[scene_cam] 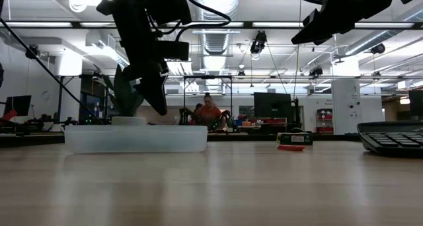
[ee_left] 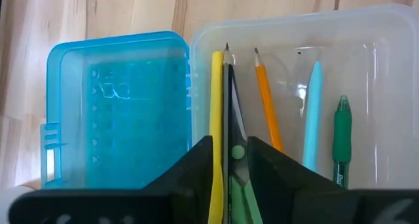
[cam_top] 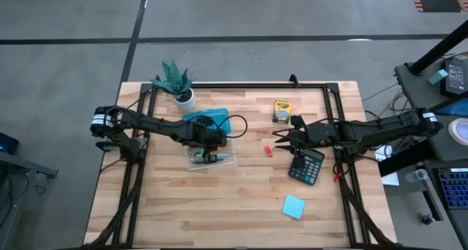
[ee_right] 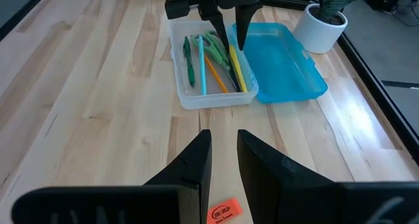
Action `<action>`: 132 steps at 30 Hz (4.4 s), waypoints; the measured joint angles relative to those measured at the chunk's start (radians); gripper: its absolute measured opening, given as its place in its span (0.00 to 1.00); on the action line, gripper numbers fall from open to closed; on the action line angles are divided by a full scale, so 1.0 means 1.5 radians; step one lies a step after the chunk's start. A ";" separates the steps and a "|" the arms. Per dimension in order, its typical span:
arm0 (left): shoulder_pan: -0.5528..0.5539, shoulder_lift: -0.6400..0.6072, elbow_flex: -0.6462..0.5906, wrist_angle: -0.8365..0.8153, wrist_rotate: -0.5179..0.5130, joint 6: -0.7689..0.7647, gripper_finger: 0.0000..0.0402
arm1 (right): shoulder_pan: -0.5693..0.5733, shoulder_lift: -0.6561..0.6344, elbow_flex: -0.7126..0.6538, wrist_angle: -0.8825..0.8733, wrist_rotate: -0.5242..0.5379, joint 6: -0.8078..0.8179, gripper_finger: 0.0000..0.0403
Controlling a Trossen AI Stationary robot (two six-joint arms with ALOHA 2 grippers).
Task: Pack school essentials
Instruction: Put the orange eraser into the blue supply box
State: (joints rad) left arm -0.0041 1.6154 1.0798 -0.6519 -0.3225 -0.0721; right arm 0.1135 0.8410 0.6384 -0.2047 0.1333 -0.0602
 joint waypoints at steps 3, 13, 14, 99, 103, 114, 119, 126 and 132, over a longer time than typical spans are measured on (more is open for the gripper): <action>-0.007 -0.001 0.001 0.000 0.000 -0.016 0.19 | 0.000 0.000 0.000 0.000 0.000 -0.001 0.16; -0.082 -0.023 0.006 0.052 0.001 -0.028 0.19 | 0.000 0.001 -0.001 0.002 0.002 0.008 0.16; -0.092 -0.027 0.005 0.064 0.001 -0.017 0.19 | 0.000 0.003 -0.001 0.005 0.008 0.012 0.16; -0.114 -0.423 -0.376 0.743 -0.035 0.315 0.19 | -0.084 0.580 0.313 -0.359 -0.018 0.522 0.47; -0.114 -0.423 -0.376 0.743 -0.035 0.315 0.19 | -0.085 0.580 0.289 -0.327 -0.019 0.529 0.44; -0.113 -0.423 -0.376 0.743 -0.035 0.315 0.19 | -0.084 0.578 0.267 -0.283 -0.022 0.530 0.21; -0.113 -0.423 -0.376 0.743 -0.035 0.315 0.19 | -0.084 0.577 0.265 -0.280 -0.020 0.528 0.09; -0.114 -0.423 -0.376 0.743 -0.035 0.315 0.19 | -0.084 0.574 0.270 -0.284 -0.019 0.508 0.05; -0.113 -0.423 -0.376 0.743 -0.035 0.315 0.19 | -0.081 0.547 0.268 -0.273 -0.012 0.495 0.04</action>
State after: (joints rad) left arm -0.1742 0.9810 0.5152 0.4633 -0.3756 0.4004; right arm -0.0074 1.6610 1.0397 -0.6141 0.1158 0.6829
